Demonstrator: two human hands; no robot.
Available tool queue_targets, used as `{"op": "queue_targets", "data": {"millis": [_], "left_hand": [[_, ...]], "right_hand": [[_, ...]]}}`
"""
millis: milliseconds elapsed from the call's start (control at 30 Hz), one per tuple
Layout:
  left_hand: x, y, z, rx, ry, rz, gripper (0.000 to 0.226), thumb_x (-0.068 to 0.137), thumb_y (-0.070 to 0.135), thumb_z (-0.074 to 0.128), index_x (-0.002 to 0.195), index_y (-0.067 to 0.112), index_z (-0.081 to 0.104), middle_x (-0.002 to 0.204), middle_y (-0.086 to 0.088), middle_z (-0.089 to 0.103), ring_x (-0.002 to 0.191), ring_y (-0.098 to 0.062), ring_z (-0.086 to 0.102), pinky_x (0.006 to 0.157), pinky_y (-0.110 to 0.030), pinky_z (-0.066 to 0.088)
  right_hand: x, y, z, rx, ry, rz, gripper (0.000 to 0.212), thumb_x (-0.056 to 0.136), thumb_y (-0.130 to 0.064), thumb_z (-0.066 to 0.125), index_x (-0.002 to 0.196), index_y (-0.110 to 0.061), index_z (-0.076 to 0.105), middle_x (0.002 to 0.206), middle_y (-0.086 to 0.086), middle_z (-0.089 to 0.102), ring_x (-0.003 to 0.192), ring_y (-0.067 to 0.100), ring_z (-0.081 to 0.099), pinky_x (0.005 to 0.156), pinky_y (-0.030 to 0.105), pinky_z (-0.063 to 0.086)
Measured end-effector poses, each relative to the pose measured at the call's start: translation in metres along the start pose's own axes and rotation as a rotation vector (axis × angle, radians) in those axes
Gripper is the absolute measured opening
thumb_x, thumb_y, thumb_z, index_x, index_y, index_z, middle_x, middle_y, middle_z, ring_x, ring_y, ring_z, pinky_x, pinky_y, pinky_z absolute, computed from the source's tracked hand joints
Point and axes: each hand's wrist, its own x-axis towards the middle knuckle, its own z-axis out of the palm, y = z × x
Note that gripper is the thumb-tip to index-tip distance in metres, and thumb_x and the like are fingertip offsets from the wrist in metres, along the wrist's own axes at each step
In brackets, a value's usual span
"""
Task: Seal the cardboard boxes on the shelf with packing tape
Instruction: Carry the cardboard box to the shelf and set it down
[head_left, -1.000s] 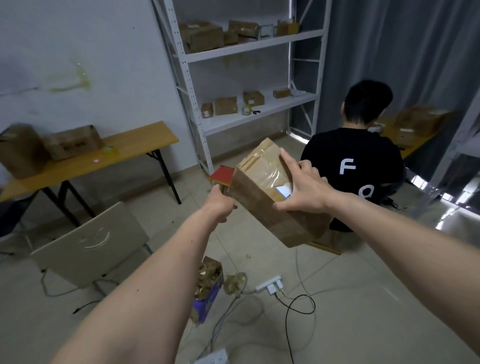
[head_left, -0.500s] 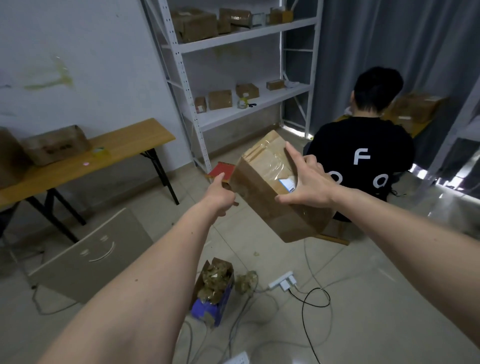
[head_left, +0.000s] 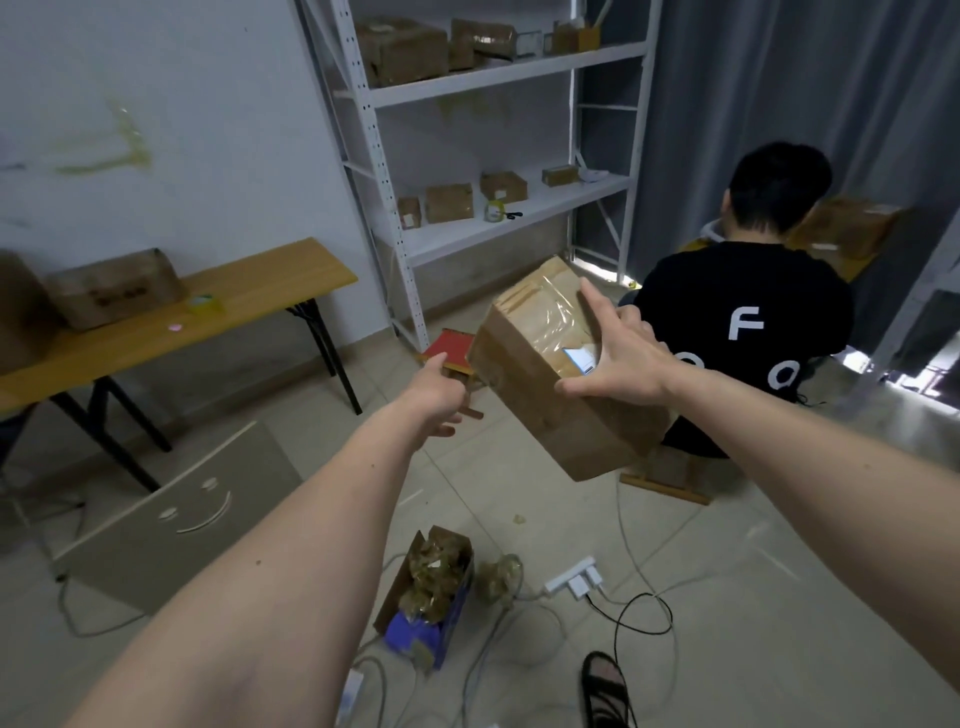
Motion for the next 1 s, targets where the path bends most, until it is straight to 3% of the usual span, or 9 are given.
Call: {"op": "queue_targets", "data": {"millis": [233,333,433,567,667,800,867,1000], "left_hand": [[0.05,0.025,-0.006,-0.006,0.021,0.003,0.063,0.098,0.002,0.045,0.153,0.027,0.027,0.092,0.001,0.054,0.109,-0.029,0.064,0.099,-0.046,0.052],[0.085,0.049,-0.002,-0.018,0.025,0.0,0.061,0.098,0.002,0.048,0.152,0.024,0.03,0.082,0.003,0.049,0.102,-0.027,0.064,0.095,-0.039,0.053],[0.128,0.075,0.01,-0.038,0.045,-0.008,0.056,0.097,-0.004,0.046,0.148,0.019,0.036,0.086,0.001,0.05,0.09,-0.025,0.063,0.076,-0.035,0.055],[0.188,0.111,0.02,-0.037,0.064,-0.036,0.039,0.096,0.002,0.052,0.133,0.009,0.047,0.113,-0.007,0.057,0.111,-0.035,0.065,0.092,-0.045,0.054],[0.229,0.137,0.024,-0.055,0.085,-0.052,0.063,0.097,0.005,0.051,0.154,0.012,0.025,0.138,-0.012,0.052,0.108,-0.028,0.065,0.086,-0.038,0.056],[0.267,0.155,0.037,-0.098,0.096,-0.042,0.069,0.098,0.004,0.05,0.157,0.012,0.016,0.142,-0.014,0.051,0.103,-0.026,0.063,0.065,-0.027,0.052],[0.278,0.157,0.044,-0.092,0.085,-0.07,0.067,0.099,0.006,0.051,0.156,0.011,0.017,0.137,-0.015,0.053,0.101,-0.026,0.062,0.069,-0.029,0.053],[0.292,0.154,0.047,-0.07,0.096,-0.128,0.057,0.099,0.009,0.053,0.151,0.01,0.028,0.12,-0.012,0.056,0.109,-0.031,0.064,0.094,-0.046,0.054]], "right_hand": [[0.07,0.014,0.003,0.029,-0.045,-0.021,0.122,0.068,-0.053,0.077,0.15,-0.036,-0.011,0.145,0.015,0.024,0.131,0.036,0.031,0.106,0.052,0.033],[0.111,0.027,-0.002,0.056,-0.062,-0.013,0.121,0.069,-0.054,0.076,0.151,-0.03,-0.01,0.146,0.013,0.023,0.131,0.034,0.03,0.107,0.051,0.033],[0.15,0.046,-0.012,0.078,-0.068,0.001,0.12,0.068,-0.051,0.077,0.152,-0.029,-0.006,0.143,0.01,0.025,0.131,0.031,0.029,0.106,0.047,0.035],[0.203,0.069,-0.033,0.088,-0.089,0.001,0.12,0.068,-0.05,0.078,0.152,-0.029,-0.004,0.143,0.008,0.026,0.131,0.028,0.03,0.105,0.044,0.036],[0.242,0.084,-0.048,0.11,-0.103,-0.012,0.121,0.067,-0.05,0.079,0.153,-0.028,-0.003,0.143,0.008,0.026,0.132,0.028,0.03,0.106,0.044,0.036],[0.285,0.103,-0.059,0.149,-0.081,-0.034,0.119,0.065,-0.048,0.08,0.153,-0.03,0.001,0.142,0.008,0.028,0.134,0.028,0.028,0.107,0.043,0.032],[0.3,0.109,-0.06,0.16,-0.094,-0.038,0.119,0.066,-0.048,0.08,0.153,-0.03,0.002,0.142,0.008,0.028,0.134,0.029,0.029,0.109,0.044,0.032],[0.321,0.115,-0.058,0.162,-0.145,-0.054,0.116,0.068,-0.046,0.08,0.152,-0.032,0.001,0.14,0.009,0.028,0.131,0.031,0.031,0.106,0.042,0.032]]}}
